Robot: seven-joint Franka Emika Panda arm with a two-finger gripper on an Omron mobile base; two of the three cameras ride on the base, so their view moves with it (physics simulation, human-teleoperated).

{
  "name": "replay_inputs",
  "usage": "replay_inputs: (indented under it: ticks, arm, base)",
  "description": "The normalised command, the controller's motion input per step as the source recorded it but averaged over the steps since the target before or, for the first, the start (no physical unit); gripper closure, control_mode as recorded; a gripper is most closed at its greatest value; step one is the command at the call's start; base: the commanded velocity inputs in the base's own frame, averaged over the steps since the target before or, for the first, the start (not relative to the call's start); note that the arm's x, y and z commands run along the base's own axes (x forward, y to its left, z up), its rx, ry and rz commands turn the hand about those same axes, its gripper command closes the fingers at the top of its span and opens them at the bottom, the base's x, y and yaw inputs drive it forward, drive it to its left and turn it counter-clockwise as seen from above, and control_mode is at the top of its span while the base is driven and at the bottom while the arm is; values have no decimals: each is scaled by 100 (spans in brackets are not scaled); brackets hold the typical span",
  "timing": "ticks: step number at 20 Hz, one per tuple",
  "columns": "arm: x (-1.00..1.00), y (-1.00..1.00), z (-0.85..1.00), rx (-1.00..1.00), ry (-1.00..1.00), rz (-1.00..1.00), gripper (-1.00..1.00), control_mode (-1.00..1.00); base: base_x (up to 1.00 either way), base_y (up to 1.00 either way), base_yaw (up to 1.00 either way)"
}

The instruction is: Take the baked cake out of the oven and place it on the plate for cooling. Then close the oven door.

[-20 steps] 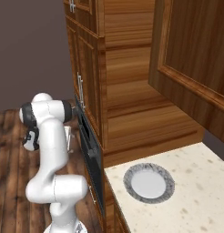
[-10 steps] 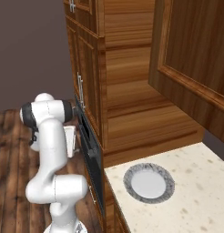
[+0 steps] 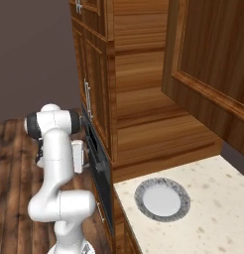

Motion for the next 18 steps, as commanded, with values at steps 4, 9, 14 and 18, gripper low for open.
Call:
replay_inputs:
  ticks: [4,9,14,18]
  arm:
    - [6,-1,-24,0,-18,3,-100,-100]
    - [22,-12,-11,0,-8,2,-100,-100]
    - [30,-11,-15,0,-1,3,-100,-100]
    - [32,-3,-19,0,0,5,-100,-100]
  base:
    - [0,0,0]
    - [0,0,0]
    - [0,0,0]
    - [0,0,0]
